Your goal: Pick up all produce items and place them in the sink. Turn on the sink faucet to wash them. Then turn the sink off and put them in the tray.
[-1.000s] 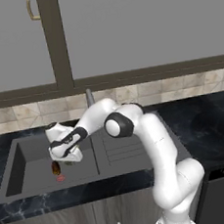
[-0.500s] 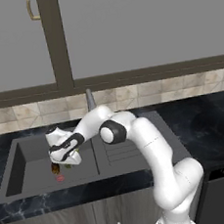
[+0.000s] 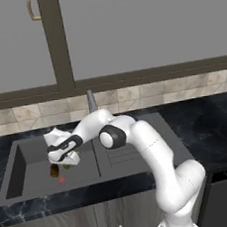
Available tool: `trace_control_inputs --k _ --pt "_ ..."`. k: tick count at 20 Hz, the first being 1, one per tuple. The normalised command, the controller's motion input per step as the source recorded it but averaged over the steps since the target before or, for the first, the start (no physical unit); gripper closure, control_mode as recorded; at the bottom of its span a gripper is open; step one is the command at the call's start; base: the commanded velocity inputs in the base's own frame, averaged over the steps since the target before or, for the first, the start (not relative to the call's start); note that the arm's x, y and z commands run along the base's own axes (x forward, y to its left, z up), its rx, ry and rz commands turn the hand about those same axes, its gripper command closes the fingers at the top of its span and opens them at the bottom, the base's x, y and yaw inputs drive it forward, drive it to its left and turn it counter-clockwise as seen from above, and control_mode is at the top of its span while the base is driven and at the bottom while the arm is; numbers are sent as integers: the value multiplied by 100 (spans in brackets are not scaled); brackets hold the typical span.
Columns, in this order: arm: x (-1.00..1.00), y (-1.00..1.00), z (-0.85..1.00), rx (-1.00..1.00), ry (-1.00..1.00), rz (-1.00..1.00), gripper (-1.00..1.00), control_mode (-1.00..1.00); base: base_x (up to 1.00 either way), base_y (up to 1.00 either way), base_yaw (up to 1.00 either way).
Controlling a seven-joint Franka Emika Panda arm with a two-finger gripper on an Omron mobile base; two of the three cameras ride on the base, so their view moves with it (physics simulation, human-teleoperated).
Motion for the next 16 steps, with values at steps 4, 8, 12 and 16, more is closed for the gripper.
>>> trace_control_inputs --k 4,8,12,16 --pt "-9 -27 16 0 0 0 -100 -100 0 0 0" --pt "-22 -28 47 0 -3 0 -100 -100 0 0 0" --pt "-81 -30 90 6 -18 0 -100 -100 0 0 0" --pt "-100 -12 100 8 -19 2 -100 -100 0 0 0"
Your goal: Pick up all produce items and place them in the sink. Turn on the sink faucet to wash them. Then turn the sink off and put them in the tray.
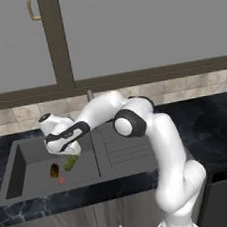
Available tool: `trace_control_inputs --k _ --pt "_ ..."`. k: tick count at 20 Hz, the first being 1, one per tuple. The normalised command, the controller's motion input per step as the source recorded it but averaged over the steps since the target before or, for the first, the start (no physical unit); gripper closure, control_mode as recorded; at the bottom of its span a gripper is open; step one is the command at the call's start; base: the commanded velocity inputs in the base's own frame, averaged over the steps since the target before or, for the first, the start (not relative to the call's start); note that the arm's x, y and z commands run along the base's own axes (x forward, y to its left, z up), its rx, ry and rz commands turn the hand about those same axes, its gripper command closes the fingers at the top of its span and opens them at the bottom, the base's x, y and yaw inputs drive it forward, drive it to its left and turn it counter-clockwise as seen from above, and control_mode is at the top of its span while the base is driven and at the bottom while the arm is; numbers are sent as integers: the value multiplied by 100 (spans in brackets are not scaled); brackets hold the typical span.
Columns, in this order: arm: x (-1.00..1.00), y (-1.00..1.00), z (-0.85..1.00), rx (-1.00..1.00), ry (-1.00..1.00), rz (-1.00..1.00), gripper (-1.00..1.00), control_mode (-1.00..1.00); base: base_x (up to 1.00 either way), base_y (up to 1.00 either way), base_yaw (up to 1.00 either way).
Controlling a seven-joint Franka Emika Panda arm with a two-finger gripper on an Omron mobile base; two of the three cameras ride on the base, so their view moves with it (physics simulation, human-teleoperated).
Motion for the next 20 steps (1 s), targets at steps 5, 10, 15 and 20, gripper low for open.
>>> trace_control_inputs --k 5,10,15,20 --pt "-82 -23 100 7 -14 4 -100 -100 0 0 0" --pt "-68 -57 97 6 -2 10 -100 -100 0 0 0" --pt "-46 -70 82 6 0 18 -100 -100 0 0 0" --pt "-38 -83 65 4 0 22 -100 -100 0 0 0"
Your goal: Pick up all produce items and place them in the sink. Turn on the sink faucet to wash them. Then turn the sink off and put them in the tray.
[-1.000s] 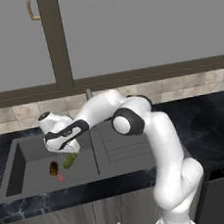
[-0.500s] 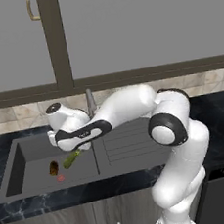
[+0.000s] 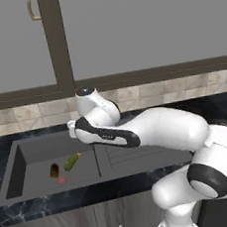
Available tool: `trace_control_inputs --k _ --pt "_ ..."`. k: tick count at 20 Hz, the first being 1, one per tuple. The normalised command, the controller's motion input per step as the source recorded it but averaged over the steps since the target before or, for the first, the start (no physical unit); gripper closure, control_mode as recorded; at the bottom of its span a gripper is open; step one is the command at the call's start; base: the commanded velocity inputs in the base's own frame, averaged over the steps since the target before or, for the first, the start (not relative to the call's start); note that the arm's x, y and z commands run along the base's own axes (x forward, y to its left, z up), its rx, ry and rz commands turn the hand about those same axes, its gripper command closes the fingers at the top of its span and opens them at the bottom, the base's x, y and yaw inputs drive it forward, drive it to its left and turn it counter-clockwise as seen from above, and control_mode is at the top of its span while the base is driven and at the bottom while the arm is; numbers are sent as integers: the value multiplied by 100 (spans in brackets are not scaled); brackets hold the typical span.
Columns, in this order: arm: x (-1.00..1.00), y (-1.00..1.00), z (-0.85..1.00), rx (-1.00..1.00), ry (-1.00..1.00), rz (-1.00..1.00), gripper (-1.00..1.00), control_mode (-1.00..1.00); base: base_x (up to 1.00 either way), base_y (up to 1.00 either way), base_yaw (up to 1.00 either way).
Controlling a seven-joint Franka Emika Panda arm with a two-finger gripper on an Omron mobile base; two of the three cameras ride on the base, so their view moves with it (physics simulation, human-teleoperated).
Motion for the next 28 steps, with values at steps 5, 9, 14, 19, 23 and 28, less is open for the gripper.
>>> trace_control_inputs --k 5,9,14,19,23,28 --pt "-47 -97 30 4 0 20 -100 -100 0 0 0" --pt "-55 -93 7 6 0 18 -100 -100 0 0 0" --pt "-3 -71 10 12 -4 19 -100 -100 0 0 0" --pt "64 -32 12 16 -9 15 -100 -100 0 0 0" --pt "90 -6 10 15 -9 11 -100 -100 0 0 0" --pt "75 0 8 9 -7 6 -100 -100 0 0 0"
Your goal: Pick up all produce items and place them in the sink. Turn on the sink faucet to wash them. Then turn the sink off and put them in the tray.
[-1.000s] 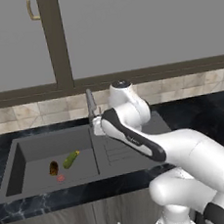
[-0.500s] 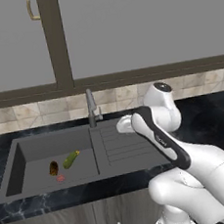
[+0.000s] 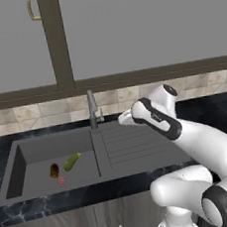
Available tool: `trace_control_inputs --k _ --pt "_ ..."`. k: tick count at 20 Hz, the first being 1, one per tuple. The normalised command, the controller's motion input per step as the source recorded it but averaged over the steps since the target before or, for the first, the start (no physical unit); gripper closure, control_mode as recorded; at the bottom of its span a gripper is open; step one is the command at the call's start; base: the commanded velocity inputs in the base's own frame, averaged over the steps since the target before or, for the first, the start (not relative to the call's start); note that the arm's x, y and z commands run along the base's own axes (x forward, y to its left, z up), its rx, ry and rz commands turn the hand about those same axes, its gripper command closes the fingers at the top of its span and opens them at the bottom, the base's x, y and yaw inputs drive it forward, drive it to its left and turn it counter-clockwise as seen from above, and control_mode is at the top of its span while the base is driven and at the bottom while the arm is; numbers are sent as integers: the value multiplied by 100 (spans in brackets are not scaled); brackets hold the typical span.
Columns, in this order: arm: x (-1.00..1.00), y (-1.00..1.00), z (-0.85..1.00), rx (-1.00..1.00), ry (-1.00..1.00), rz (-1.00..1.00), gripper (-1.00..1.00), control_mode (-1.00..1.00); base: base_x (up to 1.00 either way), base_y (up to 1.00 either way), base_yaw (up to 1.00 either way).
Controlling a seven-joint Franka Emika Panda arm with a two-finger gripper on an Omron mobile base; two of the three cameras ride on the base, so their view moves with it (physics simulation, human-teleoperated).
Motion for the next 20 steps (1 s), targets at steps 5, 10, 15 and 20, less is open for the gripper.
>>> trace_control_inputs --k 5,10,15,20 --pt "73 0 14 3 -1 1 -100 -100 0 0 0" --pt "38 0 0 0 0 1 -100 -100 0 0 0" --pt "21 0 0 0 -1 2 -100 -100 0 0 0" --pt "12 6 -5 0 -1 2 -100 -100 0 0 0"
